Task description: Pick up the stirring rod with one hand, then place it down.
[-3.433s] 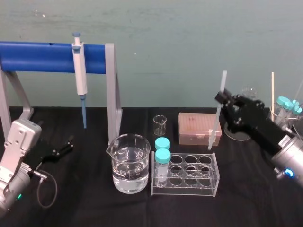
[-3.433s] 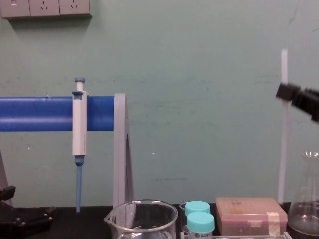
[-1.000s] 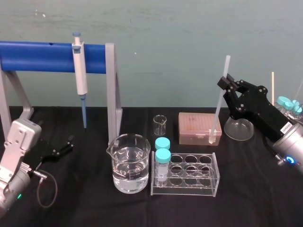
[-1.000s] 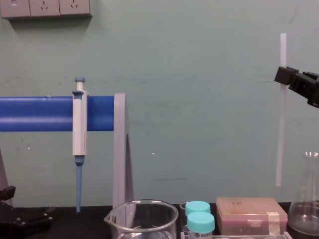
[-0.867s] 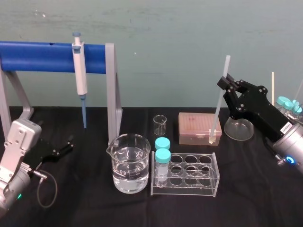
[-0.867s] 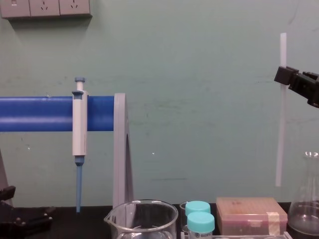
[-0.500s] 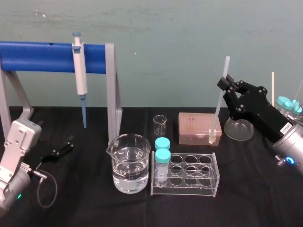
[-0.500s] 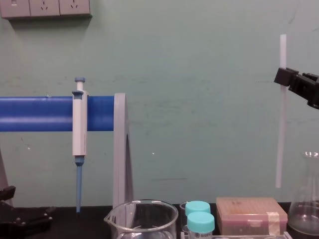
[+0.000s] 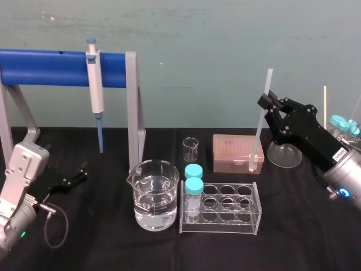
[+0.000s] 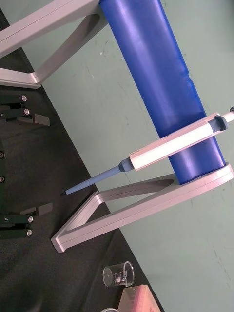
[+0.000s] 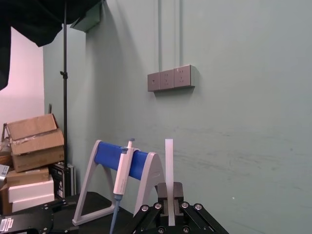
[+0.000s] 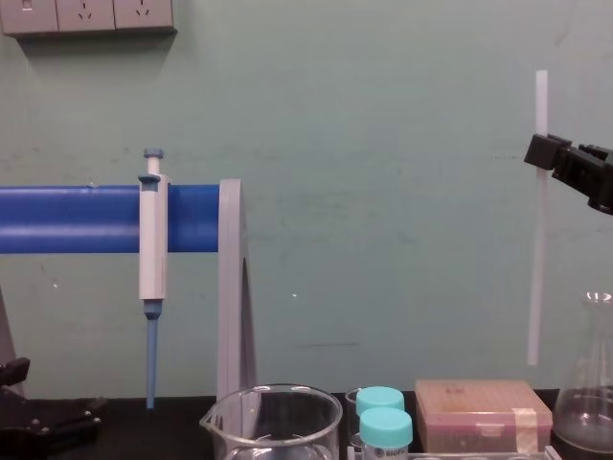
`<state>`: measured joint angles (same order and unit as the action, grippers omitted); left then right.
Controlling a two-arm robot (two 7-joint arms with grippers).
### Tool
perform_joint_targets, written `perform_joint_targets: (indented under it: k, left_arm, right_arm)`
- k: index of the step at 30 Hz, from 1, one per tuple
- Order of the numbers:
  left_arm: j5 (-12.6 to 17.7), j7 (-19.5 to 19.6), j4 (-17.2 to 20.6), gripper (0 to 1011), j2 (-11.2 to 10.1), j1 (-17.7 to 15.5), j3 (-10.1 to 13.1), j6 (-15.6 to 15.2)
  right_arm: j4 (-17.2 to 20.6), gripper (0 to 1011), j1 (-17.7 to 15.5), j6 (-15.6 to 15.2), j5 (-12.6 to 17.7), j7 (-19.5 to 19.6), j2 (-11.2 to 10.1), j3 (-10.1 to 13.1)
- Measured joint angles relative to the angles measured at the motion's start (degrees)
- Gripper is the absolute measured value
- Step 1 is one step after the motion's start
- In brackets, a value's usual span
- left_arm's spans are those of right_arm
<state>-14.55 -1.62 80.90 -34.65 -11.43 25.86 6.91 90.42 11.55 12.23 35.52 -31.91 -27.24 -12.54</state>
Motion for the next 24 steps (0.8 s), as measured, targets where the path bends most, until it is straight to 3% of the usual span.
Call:
perform_joint_targets:
  k: [24]
  left_arm:
    - [0.0, 0.0, 0.0, 1000, 0.0, 0.0, 0.0, 0.0]
  right_arm:
    - [0.3, 62, -0.2, 0.2, 0.0, 0.0, 0.1, -0.1]
